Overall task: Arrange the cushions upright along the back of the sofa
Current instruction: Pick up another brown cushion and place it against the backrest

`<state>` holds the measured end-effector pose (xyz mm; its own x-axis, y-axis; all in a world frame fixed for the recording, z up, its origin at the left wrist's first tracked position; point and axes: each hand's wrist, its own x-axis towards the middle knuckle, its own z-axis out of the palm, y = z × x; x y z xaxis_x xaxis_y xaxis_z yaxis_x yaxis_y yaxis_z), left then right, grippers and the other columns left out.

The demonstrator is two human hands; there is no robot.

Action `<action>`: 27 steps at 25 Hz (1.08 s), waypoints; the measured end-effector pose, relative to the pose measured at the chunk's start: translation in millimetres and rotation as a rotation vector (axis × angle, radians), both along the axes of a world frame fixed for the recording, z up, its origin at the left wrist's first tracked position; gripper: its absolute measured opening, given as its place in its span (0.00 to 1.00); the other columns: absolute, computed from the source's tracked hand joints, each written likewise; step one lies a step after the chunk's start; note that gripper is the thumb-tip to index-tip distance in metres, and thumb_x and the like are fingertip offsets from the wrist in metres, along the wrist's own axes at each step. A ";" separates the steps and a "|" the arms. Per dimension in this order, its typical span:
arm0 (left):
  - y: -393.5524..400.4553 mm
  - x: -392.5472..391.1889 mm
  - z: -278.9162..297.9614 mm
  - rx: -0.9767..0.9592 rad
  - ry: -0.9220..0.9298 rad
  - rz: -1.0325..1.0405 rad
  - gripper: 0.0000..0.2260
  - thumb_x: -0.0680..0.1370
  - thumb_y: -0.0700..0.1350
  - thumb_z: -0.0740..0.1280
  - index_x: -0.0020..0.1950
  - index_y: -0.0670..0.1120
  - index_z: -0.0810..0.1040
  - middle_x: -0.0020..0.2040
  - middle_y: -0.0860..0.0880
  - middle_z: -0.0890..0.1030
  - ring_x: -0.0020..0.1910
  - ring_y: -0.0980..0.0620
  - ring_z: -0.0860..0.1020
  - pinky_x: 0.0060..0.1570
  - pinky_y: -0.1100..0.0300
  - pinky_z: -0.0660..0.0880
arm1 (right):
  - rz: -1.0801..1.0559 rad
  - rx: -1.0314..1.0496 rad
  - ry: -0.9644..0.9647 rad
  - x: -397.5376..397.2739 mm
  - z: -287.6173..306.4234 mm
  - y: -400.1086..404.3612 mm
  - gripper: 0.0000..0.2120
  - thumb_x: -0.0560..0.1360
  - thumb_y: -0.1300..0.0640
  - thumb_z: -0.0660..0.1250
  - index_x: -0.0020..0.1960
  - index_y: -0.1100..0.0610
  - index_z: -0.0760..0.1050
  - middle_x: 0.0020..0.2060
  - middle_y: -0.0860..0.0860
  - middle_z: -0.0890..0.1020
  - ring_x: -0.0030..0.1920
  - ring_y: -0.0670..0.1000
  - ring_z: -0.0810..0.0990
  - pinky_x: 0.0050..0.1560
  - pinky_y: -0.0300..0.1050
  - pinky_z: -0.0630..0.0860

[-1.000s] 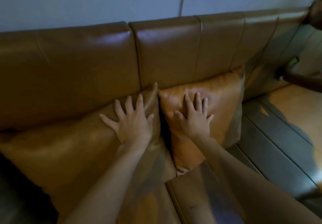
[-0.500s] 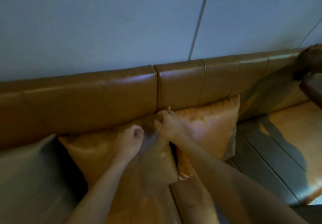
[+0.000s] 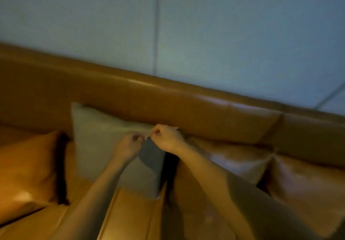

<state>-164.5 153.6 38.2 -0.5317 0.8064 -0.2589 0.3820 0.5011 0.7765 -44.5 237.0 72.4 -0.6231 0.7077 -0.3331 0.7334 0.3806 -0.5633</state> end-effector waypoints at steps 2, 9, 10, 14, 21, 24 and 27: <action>-33.1 -62.2 -15.5 -0.046 0.015 0.108 0.11 0.81 0.45 0.60 0.59 0.44 0.79 0.58 0.43 0.81 0.58 0.43 0.77 0.52 0.56 0.70 | 0.091 -0.006 -0.002 -65.4 -11.9 -15.2 0.13 0.81 0.53 0.58 0.59 0.56 0.76 0.53 0.56 0.82 0.49 0.56 0.80 0.50 0.54 0.77; -141.4 -253.8 -107.4 -0.159 -0.034 0.512 0.15 0.78 0.51 0.61 0.62 0.48 0.74 0.61 0.43 0.77 0.57 0.40 0.77 0.57 0.47 0.74 | 0.293 -0.042 0.012 -279.2 -78.9 -55.0 0.13 0.80 0.48 0.61 0.62 0.49 0.75 0.57 0.49 0.80 0.57 0.53 0.79 0.58 0.53 0.77; -153.7 -274.0 -122.9 -0.178 -0.068 0.565 0.17 0.77 0.51 0.61 0.64 0.48 0.73 0.62 0.42 0.75 0.58 0.39 0.76 0.59 0.45 0.74 | 0.306 -0.069 0.016 -302.3 -90.5 -58.7 0.14 0.80 0.48 0.61 0.64 0.50 0.74 0.58 0.48 0.80 0.58 0.52 0.79 0.59 0.52 0.76; -195.2 -342.3 -191.5 -0.286 -0.098 0.821 0.22 0.77 0.53 0.63 0.69 0.48 0.68 0.70 0.41 0.67 0.67 0.38 0.68 0.66 0.45 0.68 | 0.389 -0.169 -0.038 -380.6 -157.8 -85.7 0.16 0.80 0.50 0.63 0.66 0.53 0.73 0.60 0.51 0.79 0.61 0.54 0.77 0.61 0.49 0.74; -236.2 -436.8 -255.6 -0.422 0.020 1.054 0.33 0.73 0.66 0.62 0.72 0.51 0.63 0.80 0.45 0.52 0.78 0.42 0.43 0.68 0.26 0.45 | 0.184 -0.383 -0.115 -463.3 -283.9 -106.2 0.33 0.78 0.44 0.65 0.77 0.54 0.58 0.75 0.56 0.65 0.74 0.60 0.66 0.72 0.61 0.66; -237.6 -464.7 -267.6 -0.445 -0.008 1.105 0.42 0.69 0.73 0.62 0.75 0.50 0.57 0.81 0.47 0.45 0.78 0.40 0.39 0.65 0.22 0.41 | -0.023 -0.439 -0.126 -481.8 -305.5 -115.4 0.43 0.74 0.38 0.67 0.79 0.52 0.51 0.77 0.56 0.62 0.74 0.63 0.64 0.68 0.66 0.70; -232.6 -478.7 -275.4 -0.473 -0.016 1.118 0.48 0.66 0.76 0.61 0.77 0.52 0.50 0.81 0.46 0.44 0.78 0.38 0.39 0.63 0.21 0.40 | -0.151 -0.607 -0.133 -493.1 -318.6 -123.1 0.45 0.72 0.34 0.66 0.80 0.47 0.48 0.77 0.56 0.61 0.72 0.65 0.66 0.58 0.66 0.76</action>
